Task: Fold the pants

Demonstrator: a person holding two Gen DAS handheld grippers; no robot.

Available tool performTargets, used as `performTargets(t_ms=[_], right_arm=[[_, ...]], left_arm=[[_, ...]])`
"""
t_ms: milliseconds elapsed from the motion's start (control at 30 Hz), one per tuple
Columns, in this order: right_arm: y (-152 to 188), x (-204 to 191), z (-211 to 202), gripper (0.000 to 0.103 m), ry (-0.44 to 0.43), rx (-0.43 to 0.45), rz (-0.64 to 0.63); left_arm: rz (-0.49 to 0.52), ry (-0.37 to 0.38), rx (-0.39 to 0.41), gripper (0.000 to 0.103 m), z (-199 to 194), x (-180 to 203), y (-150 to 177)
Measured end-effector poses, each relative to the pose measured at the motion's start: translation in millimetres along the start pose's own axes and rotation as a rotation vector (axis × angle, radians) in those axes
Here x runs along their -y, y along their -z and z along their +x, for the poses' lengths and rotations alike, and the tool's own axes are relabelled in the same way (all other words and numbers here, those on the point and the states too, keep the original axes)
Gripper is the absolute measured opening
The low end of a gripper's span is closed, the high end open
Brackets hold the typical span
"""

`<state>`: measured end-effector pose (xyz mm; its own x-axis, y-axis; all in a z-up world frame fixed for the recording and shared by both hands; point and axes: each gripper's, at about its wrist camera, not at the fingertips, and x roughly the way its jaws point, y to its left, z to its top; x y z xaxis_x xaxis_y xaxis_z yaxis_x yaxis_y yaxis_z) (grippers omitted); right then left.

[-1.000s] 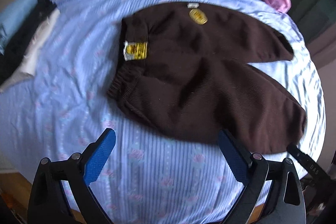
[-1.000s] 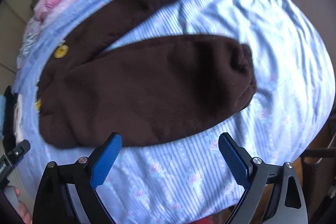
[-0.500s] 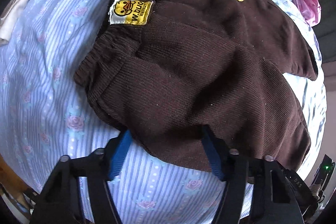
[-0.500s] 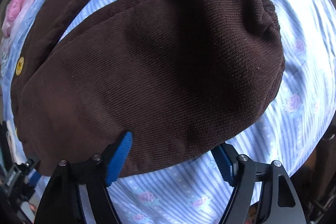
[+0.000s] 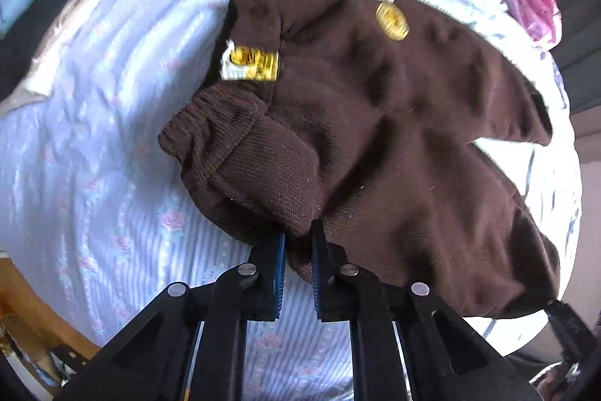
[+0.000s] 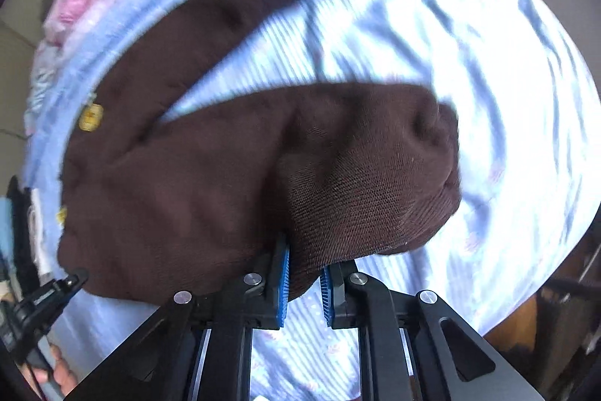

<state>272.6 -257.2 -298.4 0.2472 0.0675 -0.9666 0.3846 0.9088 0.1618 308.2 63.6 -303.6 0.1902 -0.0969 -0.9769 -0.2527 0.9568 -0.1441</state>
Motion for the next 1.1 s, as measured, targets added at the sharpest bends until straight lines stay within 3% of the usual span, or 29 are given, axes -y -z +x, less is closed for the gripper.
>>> performTargets(t_ms=[233,400,500,667,833,1100], right_arm=[[-31,-17,-73,0.014,-0.067,0.133,-0.049],[-60,-29,-80,0.014,-0.083,0.205,-0.068],[-92,-36,-82,0.014,-0.078,0.222,-0.062],[-156,-61,-59,0.014,-0.068,0.213,-0.070],[-217,-80,-16,0.014,-0.043,0.154,-0.086],[-267,-111,53,0.014,-0.012,0.083,-0.157]], left_arm=[[-0.021,0.036,0.115,0.012,-61,1,-25],[-0.046,0.042,0.167,0.012,-71,5,-47],[-0.050,0.063,0.196,0.012,-71,17,-77],[-0.033,0.022,0.228,0.012,-60,32,-134],[-0.048,-0.026,0.193,0.012,-26,39,-181],[-0.098,-0.091,0.126,0.015,20,32,-211]])
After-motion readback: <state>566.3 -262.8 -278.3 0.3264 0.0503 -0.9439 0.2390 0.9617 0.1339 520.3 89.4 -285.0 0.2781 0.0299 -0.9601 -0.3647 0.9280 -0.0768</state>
